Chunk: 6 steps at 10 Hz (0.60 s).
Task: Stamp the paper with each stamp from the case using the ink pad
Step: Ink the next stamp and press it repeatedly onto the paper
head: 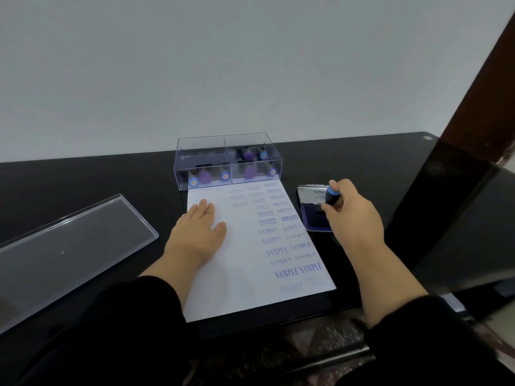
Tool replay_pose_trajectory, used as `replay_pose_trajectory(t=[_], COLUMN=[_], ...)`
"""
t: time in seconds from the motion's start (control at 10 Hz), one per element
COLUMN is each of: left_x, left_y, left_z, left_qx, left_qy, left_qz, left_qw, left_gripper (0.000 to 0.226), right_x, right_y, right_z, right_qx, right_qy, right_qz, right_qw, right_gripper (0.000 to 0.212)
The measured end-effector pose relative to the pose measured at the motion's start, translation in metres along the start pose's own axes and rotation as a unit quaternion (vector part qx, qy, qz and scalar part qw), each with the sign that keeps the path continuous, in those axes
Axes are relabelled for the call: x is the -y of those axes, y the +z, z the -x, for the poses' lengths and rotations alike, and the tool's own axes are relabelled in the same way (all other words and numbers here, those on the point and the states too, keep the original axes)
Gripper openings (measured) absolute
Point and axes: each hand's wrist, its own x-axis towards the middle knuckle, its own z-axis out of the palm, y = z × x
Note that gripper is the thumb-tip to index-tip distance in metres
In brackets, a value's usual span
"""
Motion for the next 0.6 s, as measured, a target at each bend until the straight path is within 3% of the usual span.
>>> replay_pose_trajectory(t=[0.6], left_x=[0.001], left_y=[0.000], left_z=[-0.001], left_qx=[0.011], left_qy=[0.005], left_qz=[-0.015], left_qw=[1.000], left_gripper=[0.060], right_x=[0.015], right_y=[0.007], right_z=[-0.001], right_qx=[0.043], right_qy=[0.030], right_qz=[0.124], right_qw=[0.991], right_gripper=[0.028])
